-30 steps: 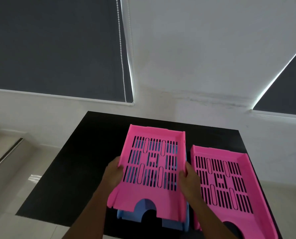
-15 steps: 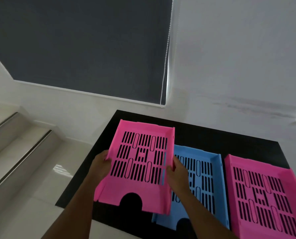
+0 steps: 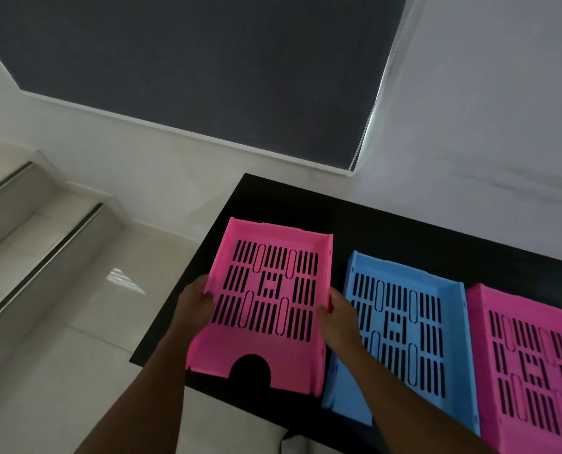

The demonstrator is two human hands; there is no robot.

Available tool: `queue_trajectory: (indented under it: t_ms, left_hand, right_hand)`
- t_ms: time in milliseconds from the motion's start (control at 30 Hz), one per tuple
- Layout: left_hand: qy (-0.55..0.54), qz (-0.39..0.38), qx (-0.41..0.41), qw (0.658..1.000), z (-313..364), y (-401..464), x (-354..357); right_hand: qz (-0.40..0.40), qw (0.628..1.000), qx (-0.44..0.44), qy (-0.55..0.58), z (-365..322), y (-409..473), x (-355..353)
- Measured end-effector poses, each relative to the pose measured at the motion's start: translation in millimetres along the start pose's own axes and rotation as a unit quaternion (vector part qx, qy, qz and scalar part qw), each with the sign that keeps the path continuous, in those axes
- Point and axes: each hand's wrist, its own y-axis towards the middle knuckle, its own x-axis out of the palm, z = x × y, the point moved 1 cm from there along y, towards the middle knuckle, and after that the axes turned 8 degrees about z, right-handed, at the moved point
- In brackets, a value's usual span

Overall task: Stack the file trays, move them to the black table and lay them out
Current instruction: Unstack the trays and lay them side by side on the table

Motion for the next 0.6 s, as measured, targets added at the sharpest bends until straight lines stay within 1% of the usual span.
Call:
queue_trajectory:
  t_ms: [133,367,600]
  left_hand:
    - [-0.005,-0.006,0.011,1.000,-8.5,6.5,6.1]
    - [0.011,-0.025,0.002,1.000,-9.9,9.5,14.3]
    - [0.040,-0.021,0.020,0.999,-12.3,9.7,19.3]
  right_hand:
    - [-0.010,1.000,0.013,-0.024,6.0,1.5,4.8]
    - [-0.014,0.999,0.039,-0.025,17.6,-0.9,2.0]
    - [-0.007,1.000,0.027,-0.008,19.5,-3.6,-4.0]
